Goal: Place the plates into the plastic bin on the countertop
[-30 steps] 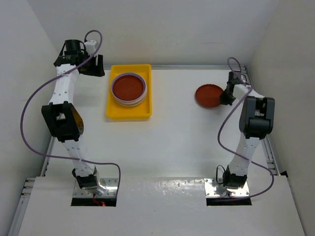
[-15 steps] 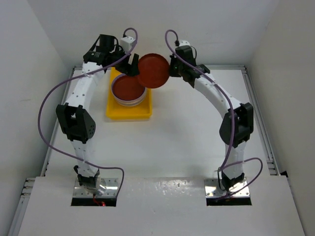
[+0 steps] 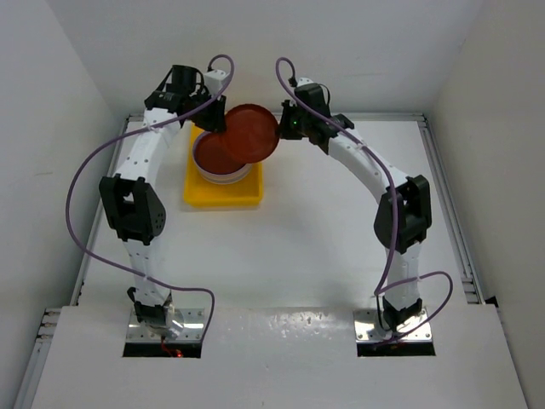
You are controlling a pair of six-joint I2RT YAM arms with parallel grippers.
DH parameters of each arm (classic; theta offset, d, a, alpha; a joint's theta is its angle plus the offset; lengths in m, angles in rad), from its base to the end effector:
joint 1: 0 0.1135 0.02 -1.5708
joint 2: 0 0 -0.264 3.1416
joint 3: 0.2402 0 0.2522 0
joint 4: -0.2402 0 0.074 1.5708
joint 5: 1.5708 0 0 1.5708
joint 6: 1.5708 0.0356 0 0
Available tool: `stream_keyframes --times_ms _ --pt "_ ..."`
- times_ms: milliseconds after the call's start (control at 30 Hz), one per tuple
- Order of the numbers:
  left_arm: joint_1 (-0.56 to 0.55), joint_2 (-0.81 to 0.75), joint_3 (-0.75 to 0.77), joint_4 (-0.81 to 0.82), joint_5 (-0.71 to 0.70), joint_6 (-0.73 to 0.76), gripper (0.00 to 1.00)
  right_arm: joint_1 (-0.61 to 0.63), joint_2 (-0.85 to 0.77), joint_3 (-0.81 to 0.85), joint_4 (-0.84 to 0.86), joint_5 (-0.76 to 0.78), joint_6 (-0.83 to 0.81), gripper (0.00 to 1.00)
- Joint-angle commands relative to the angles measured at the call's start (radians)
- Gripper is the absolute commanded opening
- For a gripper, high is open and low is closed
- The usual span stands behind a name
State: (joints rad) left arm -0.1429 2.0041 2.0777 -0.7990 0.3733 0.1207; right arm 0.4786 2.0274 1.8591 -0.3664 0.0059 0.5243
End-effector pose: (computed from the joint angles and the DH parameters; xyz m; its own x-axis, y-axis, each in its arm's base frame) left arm 0.4445 -0.0771 0.3599 -0.6034 0.2001 -0.7719 0.4788 0.8650 -0.1501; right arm 0.4282 0.2219 0.3127 -0.6198 0.2424 -0.7464 -0.1683 0.8879 0.4281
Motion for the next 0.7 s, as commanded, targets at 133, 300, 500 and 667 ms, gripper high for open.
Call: stream_keyframes --times_ms 133,300,500,667 --pt "0.006 0.022 -0.03 0.009 -0.007 -0.007 0.01 -0.001 -0.032 -0.003 0.08 -0.075 0.057 0.0" --pt "0.042 0.022 -0.048 0.009 0.024 0.002 0.0 0.008 0.013 0.0 0.092 -0.129 0.045 0.23" --pt "0.152 0.068 -0.007 0.009 0.006 -0.044 0.0 0.008 0.054 0.028 0.023 -0.124 0.034 0.64" --pt "0.164 0.126 0.005 0.023 -0.004 -0.053 0.0 -0.003 0.01 -0.026 0.043 -0.096 0.017 0.65"
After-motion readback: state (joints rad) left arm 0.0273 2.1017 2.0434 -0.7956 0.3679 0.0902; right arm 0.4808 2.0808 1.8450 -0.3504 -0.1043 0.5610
